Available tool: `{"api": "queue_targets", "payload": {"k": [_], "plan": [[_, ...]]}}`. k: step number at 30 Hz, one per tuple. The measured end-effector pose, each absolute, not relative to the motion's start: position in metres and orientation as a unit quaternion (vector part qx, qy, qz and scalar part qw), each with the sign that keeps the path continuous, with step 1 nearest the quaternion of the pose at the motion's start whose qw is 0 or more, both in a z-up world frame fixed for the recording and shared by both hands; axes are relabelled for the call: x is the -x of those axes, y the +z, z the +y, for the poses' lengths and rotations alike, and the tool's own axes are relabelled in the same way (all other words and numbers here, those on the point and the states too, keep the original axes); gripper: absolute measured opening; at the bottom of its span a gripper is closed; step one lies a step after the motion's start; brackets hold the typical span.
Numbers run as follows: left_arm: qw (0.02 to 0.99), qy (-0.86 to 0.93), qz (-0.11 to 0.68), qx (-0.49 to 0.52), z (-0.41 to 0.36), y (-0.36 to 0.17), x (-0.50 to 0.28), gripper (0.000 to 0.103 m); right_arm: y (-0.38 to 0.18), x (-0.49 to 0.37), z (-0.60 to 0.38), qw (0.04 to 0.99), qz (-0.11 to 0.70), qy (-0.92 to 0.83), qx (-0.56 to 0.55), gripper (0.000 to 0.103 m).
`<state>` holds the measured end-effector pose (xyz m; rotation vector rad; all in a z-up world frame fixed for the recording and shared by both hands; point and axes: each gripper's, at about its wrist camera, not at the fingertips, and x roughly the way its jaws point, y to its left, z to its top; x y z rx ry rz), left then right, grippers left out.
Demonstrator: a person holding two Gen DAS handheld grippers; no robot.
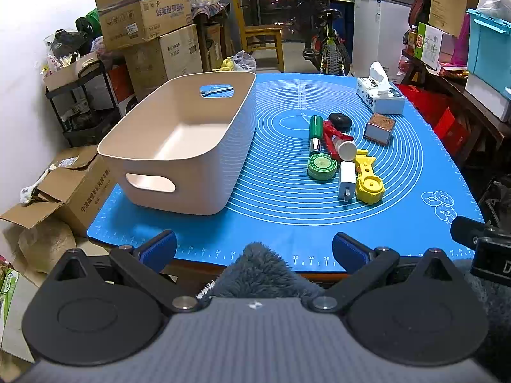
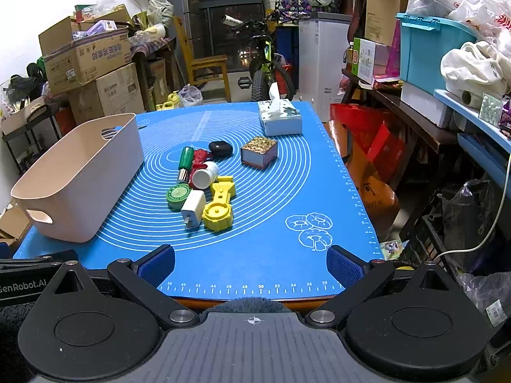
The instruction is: Organize rigid objects
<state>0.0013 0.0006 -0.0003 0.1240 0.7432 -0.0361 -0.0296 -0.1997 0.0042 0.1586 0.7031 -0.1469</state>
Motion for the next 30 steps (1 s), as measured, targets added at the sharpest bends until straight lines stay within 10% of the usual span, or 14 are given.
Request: {"api": "queue_targets", "payload": {"k": [30], "plan": [[0.929,-0.013,0.365,-0.057,0.005,-0.0004,-0.0041,0.103,0.0043,0.0304,-0.2022,0.933,0.345,-0.072,-0.078,0.101]]}}
